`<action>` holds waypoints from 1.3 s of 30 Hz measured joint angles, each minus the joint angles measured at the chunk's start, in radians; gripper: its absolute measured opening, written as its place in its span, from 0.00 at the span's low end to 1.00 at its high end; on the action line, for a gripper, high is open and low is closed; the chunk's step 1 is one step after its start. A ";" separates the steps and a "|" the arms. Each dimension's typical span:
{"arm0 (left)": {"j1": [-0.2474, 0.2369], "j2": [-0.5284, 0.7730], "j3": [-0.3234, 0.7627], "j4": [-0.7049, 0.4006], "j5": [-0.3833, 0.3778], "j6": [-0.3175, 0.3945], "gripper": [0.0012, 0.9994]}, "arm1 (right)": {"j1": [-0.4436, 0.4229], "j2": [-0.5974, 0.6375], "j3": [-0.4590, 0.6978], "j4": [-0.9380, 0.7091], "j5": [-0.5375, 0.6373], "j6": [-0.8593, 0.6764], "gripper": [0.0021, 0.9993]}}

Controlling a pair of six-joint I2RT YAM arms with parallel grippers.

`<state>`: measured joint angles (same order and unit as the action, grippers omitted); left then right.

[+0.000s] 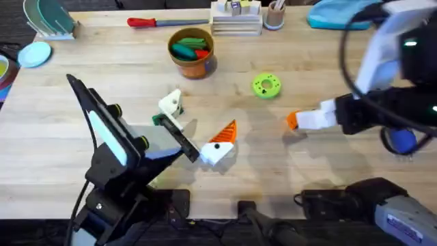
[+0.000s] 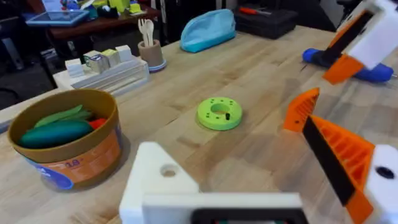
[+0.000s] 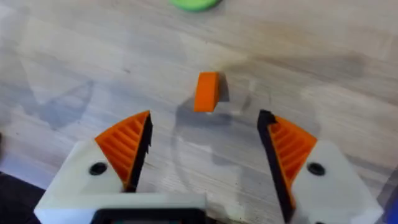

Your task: Pick up the gripper from the table and insert it into the empty holder that is missing its gripper. Then pick up a screw, insert it into the mounting hole, and use the screwdriver to tighten it. Finally, clean up the table by picking up the vegetable and placing it into the bucket.

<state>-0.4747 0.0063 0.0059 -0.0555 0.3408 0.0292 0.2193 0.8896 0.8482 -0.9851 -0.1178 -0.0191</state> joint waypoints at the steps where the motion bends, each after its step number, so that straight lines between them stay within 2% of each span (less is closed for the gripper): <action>1: 0.000 0.000 0.000 0.000 0.000 0.000 0.99 | 0.012 0.030 0.000 0.000 0.007 -0.002 0.99; 13: 0.000 0.000 0.000 0.000 0.000 0.000 0.99 | 0.023 0.281 0.000 0.073 0.029 -0.008 0.99; 18: 0.000 0.000 0.000 0.000 0.000 0.000 0.99 | 0.023 0.335 0.000 0.091 0.035 -0.011 0.75; 23: 0.000 0.000 0.000 0.000 0.000 0.000 0.99 | 0.023 0.350 0.000 0.092 0.035 -0.011 0.58; 28: 0.000 0.000 0.000 0.000 0.000 0.000 0.99 | 0.023 0.350 0.000 0.093 0.035 -0.011 0.28; 31: 0.000 0.000 0.000 0.000 0.000 0.000 0.99 | 0.023 0.349 0.000 0.092 0.036 -0.011 0.05; 33: 0.000 0.000 0.000 0.000 0.000 0.000 0.99 | 0.023 0.350 0.004 0.081 0.036 -0.011 0.01; 39: 0.000 0.000 0.000 0.000 0.000 0.000 0.99 | 0.023 0.350 0.087 0.006 0.036 -0.011 0.01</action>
<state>-0.4747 0.0063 0.0059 -0.0555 0.3412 0.0292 0.2420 1.2392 0.9355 -0.9792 -0.0822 -0.0303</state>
